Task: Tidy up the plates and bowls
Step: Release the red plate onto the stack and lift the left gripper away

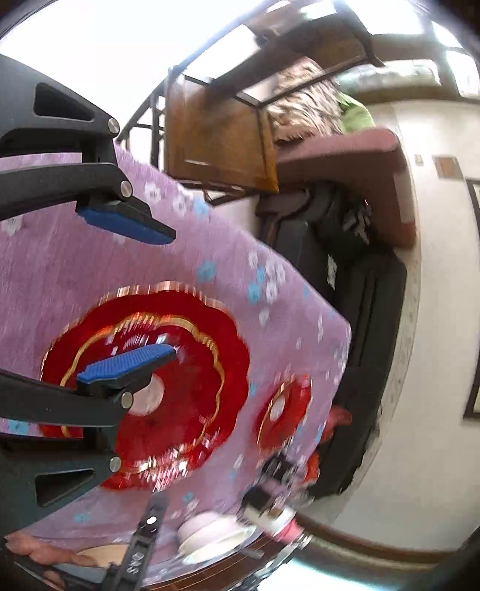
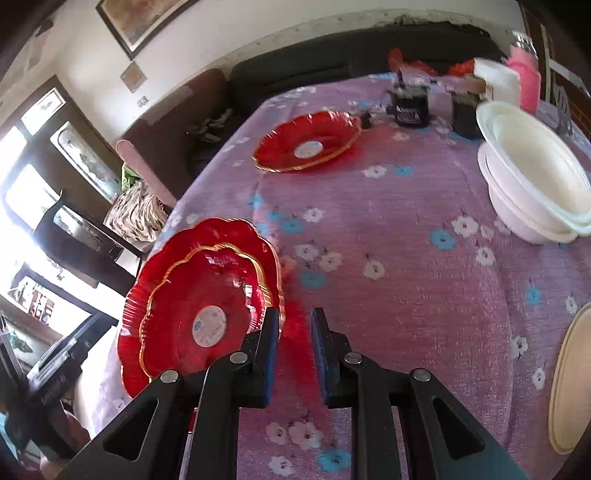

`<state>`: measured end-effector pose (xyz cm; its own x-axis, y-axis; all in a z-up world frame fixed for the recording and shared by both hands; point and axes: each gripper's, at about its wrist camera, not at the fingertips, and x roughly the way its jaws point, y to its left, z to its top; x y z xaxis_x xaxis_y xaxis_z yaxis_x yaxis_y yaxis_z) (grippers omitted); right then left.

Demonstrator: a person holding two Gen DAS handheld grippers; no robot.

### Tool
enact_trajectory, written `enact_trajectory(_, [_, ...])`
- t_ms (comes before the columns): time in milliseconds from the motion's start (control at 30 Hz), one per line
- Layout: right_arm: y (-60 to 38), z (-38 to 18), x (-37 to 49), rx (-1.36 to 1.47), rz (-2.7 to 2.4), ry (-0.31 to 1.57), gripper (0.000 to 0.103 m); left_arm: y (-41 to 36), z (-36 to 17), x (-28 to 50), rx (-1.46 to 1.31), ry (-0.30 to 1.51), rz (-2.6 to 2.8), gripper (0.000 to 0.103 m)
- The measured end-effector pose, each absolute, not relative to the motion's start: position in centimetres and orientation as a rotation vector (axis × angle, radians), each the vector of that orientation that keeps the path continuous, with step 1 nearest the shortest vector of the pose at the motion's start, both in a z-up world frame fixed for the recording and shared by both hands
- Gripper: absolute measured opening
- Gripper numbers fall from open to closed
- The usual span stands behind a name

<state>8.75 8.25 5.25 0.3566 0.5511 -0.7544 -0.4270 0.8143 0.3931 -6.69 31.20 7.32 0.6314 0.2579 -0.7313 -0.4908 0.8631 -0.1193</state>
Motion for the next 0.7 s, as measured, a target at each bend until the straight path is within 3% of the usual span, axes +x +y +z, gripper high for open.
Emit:
enact_trajectory(200, [9.0, 4.5, 9.0, 0.147, 0.646, 1.044, 0.019, 33.8, 5.0, -5.9, -0.394, 0.816, 0.443, 0.052])
enact_trajectory(233, [9.2, 4.3, 9.1, 0.149, 0.642, 1.048, 0.018, 34.0, 4.4, -5.4, -0.396, 0.831, 0.444, 0.041])
enact_trajectory(300, [9.5, 3.9, 9.1, 0.158, 0.654, 1.049, 0.011, 34.2, 3.7, -4.8, -0.424, 0.839, 0.409, 0.032])
enact_trajectory(433, [9.9, 4.2, 8.4, 0.144, 0.648, 1.030, 0.007, 33.2, 3.6, -4.4, -0.402, 0.831, 0.380, 0.008])
enact_trajectory(700, [7.8, 4.1, 5.6, 0.143, 0.645, 1.059, 0.008, 29.8, 4.0, -7.1, -0.339, 0.846, 0.365, 0.007])
